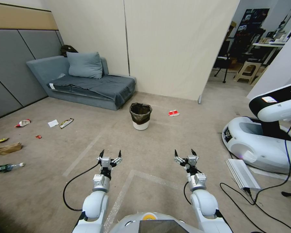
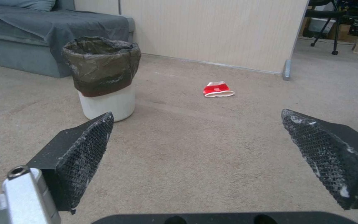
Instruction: Pick up the trash bin, then pick up the garbage from the floor and place it into the trash bin.
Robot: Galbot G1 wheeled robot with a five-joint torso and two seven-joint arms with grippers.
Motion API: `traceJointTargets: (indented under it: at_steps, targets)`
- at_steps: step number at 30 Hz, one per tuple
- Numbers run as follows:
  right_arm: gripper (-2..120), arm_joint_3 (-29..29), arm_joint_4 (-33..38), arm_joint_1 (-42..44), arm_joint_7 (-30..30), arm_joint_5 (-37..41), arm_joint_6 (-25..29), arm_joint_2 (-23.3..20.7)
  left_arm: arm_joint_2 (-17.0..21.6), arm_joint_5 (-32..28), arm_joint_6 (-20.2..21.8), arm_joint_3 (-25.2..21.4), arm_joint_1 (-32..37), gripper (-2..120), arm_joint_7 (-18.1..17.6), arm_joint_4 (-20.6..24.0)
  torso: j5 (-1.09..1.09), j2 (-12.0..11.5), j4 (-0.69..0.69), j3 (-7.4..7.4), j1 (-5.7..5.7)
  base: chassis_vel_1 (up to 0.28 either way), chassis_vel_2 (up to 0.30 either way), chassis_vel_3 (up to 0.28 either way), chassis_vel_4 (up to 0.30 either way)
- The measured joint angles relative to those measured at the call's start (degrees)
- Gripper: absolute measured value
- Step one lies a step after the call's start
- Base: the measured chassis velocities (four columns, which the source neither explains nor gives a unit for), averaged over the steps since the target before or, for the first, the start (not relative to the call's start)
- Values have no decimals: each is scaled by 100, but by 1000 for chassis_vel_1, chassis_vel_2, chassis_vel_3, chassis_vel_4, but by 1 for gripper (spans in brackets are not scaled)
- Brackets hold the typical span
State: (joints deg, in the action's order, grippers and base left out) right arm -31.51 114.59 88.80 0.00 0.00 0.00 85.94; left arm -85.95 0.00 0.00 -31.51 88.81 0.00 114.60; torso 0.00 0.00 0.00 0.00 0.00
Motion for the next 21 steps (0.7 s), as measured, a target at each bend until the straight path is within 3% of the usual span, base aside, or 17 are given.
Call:
traceJointTargets:
  at_steps: [15, 19, 21]
  targets:
    - [100, -6, 43, 17, 1, 0, -8, 6, 0, 0, 25, -1, 6, 100, -5, 24, -1, 0, 0, 0, 0, 0, 0, 0, 0]
    - [100, -97, 508, 195, 23, -22, -216, 92, 3, 0, 503, -74, 81, 100, -126, 497, 0, 0, 1, 0, 0, 0, 0, 0, 0]
    - [100, -187, 946, 365, 49, -51, -421, 177, 9, 0, 946, -141, 158, 100, -241, 923, 0, 0, 0, 0, 0, 0, 0, 0, 0]
